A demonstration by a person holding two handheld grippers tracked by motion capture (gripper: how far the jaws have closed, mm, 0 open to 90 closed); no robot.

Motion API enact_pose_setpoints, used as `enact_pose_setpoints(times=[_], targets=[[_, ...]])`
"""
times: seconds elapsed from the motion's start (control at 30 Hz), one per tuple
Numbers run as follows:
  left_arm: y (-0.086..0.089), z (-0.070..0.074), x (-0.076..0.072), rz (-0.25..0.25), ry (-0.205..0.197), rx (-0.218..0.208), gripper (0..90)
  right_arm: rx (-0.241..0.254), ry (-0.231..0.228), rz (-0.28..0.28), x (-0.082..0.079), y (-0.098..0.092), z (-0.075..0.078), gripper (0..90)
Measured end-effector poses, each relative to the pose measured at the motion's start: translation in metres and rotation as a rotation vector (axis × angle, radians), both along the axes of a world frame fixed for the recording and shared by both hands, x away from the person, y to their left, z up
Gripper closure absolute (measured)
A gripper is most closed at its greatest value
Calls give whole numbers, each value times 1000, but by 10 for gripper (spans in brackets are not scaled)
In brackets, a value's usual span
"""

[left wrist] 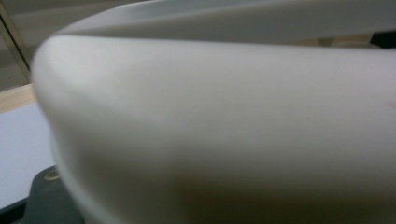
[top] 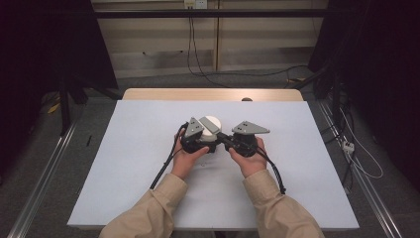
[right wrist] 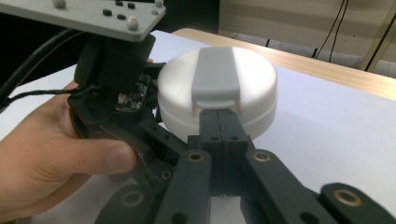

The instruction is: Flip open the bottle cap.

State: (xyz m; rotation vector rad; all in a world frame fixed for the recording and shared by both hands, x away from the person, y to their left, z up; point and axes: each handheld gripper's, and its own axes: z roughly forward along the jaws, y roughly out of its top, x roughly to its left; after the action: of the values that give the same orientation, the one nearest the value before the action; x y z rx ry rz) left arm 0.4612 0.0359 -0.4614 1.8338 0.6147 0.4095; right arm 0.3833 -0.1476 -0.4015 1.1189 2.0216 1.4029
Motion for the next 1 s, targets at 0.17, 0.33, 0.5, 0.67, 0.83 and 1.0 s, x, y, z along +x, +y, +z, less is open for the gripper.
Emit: enact_pose_setpoints(times=[0.17, 0.33, 0.5, 0.67, 0.83, 1.0], targets=[[0, 0, 0, 0, 0, 0, 183, 3, -12, -2, 2, 2, 6, 900], [0, 0, 0, 0, -1, 0, 183, 6, -31, -2, 3, 4, 10, 900], [0, 0, 0, 0, 0, 1, 183, 6, -40, -4, 5, 6, 15, 900], [0, 0, 0, 1, 1, 1, 183, 0, -49, -4, 10, 7, 19, 900], [0, 0, 0, 1, 1, 1, 183, 2, -56, -4, 13, 8, 22, 900], [0, 0, 0, 2, 1, 2, 183, 2, -60, -2, 15, 9, 24, 900]])
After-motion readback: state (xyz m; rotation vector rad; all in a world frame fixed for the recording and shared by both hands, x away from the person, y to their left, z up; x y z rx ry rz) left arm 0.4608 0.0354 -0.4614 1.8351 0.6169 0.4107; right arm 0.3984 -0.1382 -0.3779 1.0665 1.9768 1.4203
